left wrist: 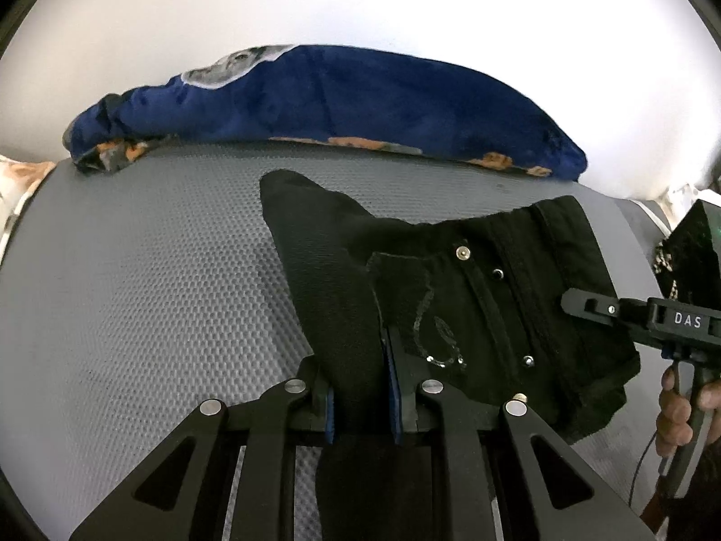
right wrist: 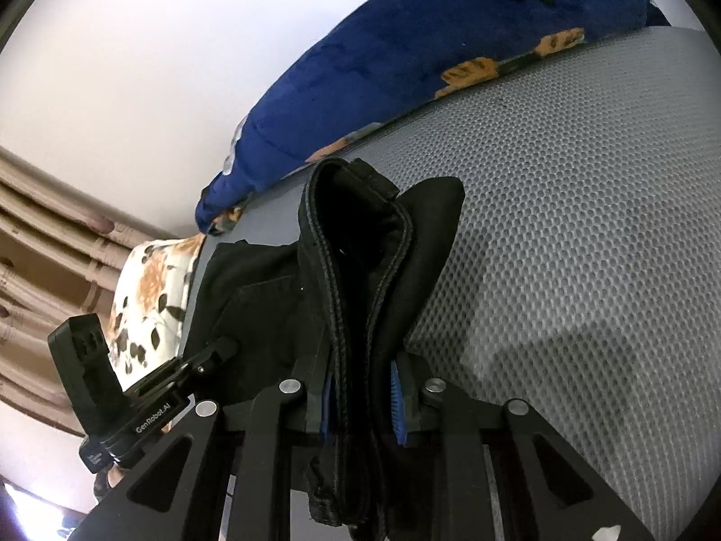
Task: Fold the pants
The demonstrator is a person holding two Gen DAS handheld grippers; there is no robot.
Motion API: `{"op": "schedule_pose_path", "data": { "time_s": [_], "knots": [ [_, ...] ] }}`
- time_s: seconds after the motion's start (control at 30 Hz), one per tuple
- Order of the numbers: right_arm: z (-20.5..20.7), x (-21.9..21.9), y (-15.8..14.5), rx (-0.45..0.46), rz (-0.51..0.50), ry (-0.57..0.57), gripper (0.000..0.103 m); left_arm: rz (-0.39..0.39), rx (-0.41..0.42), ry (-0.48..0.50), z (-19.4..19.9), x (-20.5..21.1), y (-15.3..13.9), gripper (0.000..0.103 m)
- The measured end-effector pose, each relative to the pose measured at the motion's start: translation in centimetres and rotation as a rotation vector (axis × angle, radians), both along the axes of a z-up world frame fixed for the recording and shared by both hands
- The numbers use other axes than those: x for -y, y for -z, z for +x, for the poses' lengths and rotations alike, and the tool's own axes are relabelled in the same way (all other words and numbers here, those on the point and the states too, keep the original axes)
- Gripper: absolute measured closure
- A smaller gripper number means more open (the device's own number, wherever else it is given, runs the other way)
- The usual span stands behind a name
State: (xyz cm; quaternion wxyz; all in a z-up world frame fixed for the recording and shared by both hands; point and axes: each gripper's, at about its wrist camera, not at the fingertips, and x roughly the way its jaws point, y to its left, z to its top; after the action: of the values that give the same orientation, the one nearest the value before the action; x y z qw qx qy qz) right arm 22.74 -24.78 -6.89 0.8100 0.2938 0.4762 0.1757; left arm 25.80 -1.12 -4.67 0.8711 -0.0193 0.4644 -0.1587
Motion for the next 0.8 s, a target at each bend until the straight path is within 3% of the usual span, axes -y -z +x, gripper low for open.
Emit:
{"op": "schedule_pose_path", "data": {
  "time_s": [0.17, 0.3, 0.6, 0.8],
  "knots": [
    [0.5, 0.4, 1.4, -0.009, -0.046, 0.027, 0.082, -0.002, -0.037, -0.027, 0.7, -1.3, 2.7, 0.078],
    [0.2, 0.2, 3.0, -0.020, -0.159, 0.045, 0.066, 0.001, -0.045, -0.060, 0.0, -2.0, 4.7, 0.059],
    [-2.4, -0.4, 2.9, -0.007, -0.263, 0.066, 0.052, 0.072, -0.001, -0.081, -3.6, -1.7, 5.1, 0.038],
    [-5.6, -0.6, 1.9, 0.026, -0.329, 0.075, 0.049, 0.086, 0.006, -0.113, -6.7, -2.0, 5.1, 0.032]
  ]
}}
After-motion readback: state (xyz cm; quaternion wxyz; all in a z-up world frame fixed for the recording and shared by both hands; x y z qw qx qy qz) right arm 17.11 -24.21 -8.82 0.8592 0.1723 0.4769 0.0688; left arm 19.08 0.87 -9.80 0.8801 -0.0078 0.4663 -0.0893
